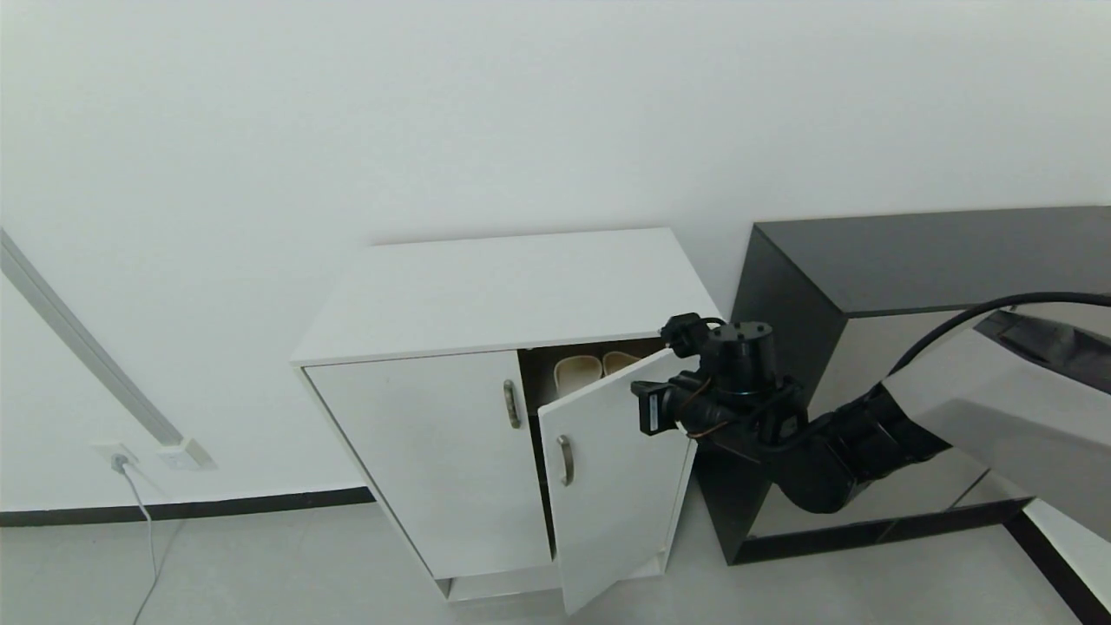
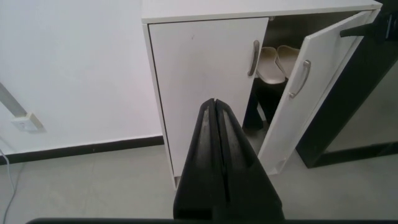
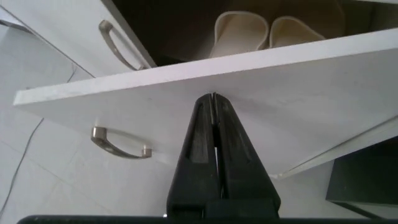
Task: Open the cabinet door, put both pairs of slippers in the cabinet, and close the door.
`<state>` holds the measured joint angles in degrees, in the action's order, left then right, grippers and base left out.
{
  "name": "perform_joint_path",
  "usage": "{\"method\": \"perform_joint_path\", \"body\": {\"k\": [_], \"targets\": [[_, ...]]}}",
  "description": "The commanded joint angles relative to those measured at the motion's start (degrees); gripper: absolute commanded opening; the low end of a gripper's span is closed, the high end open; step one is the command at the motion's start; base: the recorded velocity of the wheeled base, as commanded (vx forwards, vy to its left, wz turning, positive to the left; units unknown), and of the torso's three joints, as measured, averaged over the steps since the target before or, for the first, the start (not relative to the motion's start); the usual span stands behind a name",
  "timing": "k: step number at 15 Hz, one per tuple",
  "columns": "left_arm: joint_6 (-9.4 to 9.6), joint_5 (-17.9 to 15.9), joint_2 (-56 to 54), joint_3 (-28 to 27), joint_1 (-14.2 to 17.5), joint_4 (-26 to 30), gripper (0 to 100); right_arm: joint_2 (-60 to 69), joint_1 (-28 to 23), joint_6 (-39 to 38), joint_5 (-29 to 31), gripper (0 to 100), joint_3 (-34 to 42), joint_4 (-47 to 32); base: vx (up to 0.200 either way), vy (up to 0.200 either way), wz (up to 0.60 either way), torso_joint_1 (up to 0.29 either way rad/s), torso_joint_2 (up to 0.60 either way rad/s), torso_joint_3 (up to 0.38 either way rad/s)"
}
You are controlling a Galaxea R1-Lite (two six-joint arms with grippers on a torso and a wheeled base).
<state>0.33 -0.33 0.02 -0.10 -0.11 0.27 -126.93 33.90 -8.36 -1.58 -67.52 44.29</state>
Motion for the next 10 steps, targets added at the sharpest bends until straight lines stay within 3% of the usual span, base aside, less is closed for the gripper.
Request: {"method": "perform_joint_path", "body": {"k": [1, 10], "targets": [[0.02, -0.02, 0.06, 0.01, 0.02, 0.0, 0, -1.22, -0.5, 0.01, 0.0, 0, -2.79, -1.75, 0.0, 0.0, 0.0, 0.0, 0.0, 0.0], [0.02, -0.02, 0.06, 0.01, 0.02, 0.0, 0, -4.29, -2.17, 0.19, 0.09, 0, -10.79, -6.67, 0.0, 0.0, 0.0, 0.0, 0.0, 0.0]]}}
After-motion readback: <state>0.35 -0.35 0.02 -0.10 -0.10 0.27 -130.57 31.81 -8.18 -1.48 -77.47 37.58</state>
